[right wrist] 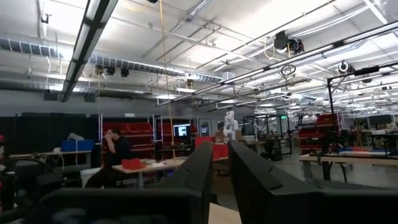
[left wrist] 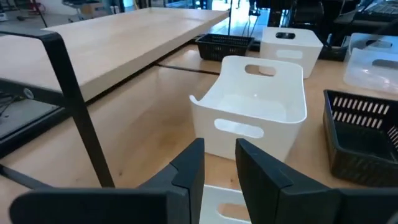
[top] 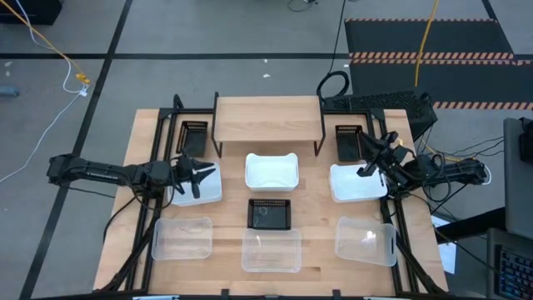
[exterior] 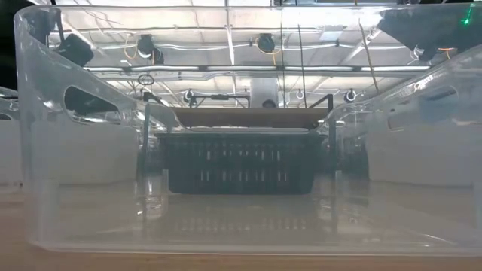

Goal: Stack baskets on shelf by color
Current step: Put the top right black bin on the shelf

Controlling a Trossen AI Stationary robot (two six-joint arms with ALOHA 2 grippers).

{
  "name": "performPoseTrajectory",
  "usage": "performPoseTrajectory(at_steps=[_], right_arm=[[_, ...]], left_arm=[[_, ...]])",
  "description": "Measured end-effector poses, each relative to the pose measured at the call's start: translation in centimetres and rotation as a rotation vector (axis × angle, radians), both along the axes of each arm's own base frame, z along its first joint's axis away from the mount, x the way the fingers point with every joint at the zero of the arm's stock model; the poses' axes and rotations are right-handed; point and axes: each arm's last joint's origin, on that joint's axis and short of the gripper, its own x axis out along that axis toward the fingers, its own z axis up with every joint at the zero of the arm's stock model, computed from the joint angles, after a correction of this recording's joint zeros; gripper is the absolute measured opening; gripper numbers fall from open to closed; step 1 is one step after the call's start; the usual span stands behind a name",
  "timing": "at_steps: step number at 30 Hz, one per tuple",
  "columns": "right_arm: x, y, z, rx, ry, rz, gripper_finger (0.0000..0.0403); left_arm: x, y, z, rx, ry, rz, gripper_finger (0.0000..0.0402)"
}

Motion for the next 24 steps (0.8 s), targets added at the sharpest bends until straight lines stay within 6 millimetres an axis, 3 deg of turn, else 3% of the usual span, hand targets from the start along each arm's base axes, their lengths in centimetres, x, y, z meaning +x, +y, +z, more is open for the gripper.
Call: performPoseTrajectory(at_steps=[24], right_arm=[[0.34,0.04,-0.50,0.010,0.052,0.009,0.0045]], left_arm=[[0.14,0.00,0.78,0.097,-0.049,-0.017,0.0093]])
